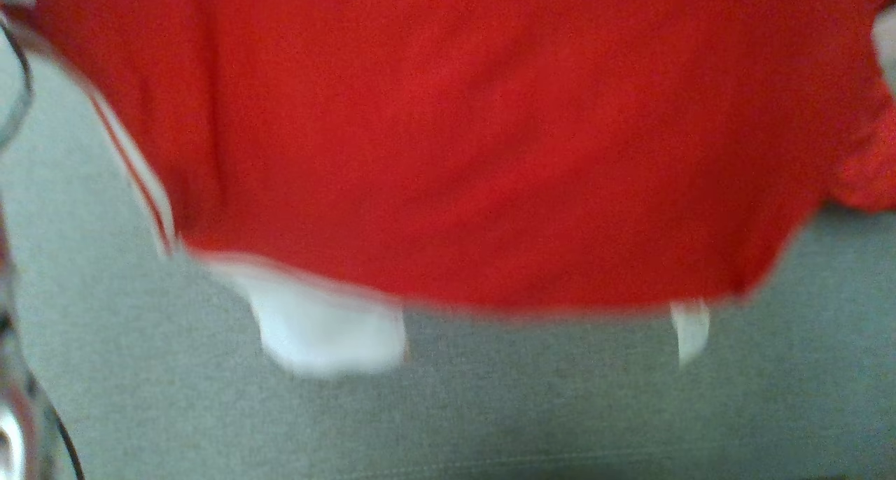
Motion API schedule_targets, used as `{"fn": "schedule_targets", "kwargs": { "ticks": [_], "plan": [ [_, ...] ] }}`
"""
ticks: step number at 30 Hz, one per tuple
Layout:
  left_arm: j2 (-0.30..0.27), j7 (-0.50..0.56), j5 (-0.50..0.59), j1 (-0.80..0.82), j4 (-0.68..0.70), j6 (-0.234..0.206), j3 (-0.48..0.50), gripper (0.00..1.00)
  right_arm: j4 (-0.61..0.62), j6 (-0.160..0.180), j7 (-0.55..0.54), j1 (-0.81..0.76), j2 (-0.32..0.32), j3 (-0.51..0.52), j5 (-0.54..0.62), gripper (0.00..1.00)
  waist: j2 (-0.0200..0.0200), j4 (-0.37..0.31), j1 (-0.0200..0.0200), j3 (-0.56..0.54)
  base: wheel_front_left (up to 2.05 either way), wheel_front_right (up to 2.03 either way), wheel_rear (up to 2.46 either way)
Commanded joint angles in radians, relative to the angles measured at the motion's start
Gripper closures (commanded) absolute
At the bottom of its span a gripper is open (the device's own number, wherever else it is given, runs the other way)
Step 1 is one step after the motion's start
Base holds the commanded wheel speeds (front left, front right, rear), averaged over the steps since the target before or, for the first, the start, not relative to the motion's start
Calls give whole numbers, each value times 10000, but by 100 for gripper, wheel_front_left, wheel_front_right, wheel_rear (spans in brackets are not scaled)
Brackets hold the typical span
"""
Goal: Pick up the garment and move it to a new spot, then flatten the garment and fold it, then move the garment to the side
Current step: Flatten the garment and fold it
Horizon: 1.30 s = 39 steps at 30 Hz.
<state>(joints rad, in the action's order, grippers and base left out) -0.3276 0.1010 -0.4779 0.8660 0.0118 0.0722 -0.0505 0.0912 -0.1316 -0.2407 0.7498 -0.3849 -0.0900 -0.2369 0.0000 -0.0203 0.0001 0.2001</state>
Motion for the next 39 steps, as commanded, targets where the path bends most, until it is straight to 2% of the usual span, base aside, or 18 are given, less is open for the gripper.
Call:
{"fn": "schedule_targets", "kwargs": {
  "ticks": [1,4,9,14,18,22,25,28,29,32,35,39],
  "plan": [
    [-725,-191,266,1270,-545,146,172,100,-447,9,255,1201,-241,-339,97,100,0,66,-1,1308,0,0,0],
    [-1007,-797,765,2946,-2288,309,-183,100,-2316,9,969,3107,-375,-976,419,100,0,68,-1,1885,0,0,0],
    [-855,-2114,1076,5296,-4797,412,-481,100,-5276,9,2540,5921,40,-1003,1011,100,0,223,-1,2317,0,0,0],
    [-529,-3094,1040,5964,-6301,530,-1029,100,-7283,9,4220,6911,356,-974,1600,100,0,430,-1,2292,0,0,0],
    [-394,-3419,901,5406,-7017,572,-1574,100,-8271,9,4869,6397,325,-1663,2423,100,0,556,-1,2242,0,0,0],
    [-189,-3572,532,4095,-7298,580,-2288,100,-9120,9,4998,5318,547,-2041,2349,100,0,711,-1,2076,0,0,0],
    [-141,-3612,208,2854,-7328,582,-2836,100,-9711,9,5015,4306,659,-2825,1990,100,0,804,-1,1814,0,0,0],
    [-194,-3621,-48,1592,-7154,583,-3262,100,-10242,9,5018,3366,580,-3883,1270,100,0,898,-1,1432,0,0,0],
    [-194,-3621,-48,1592,-7154,583,-3262,100,-10242,9,5018,3366,580,-3883,1270,100,0,898,-1,1432,0,0,0],
    [-368,-3624,-141,297,-6897,583,-3720,100,-10501,9,4867,2520,346,-4994,297,100,0,956,-1,966,0,0,0],
    [-634,-3625,-237,-837,-6658,583,-4153,100,-10261,9,4496,1802,-85,-6187,-788,100,0,991,-1,519,0,0,0],
    [-1021,-3625,-385,-1945,-6327,584,-4742,100,-9351,9,3991,1043,-1050,-7728,-2169,100,0,1036,-1,16,0,0,0]
  ]
}}
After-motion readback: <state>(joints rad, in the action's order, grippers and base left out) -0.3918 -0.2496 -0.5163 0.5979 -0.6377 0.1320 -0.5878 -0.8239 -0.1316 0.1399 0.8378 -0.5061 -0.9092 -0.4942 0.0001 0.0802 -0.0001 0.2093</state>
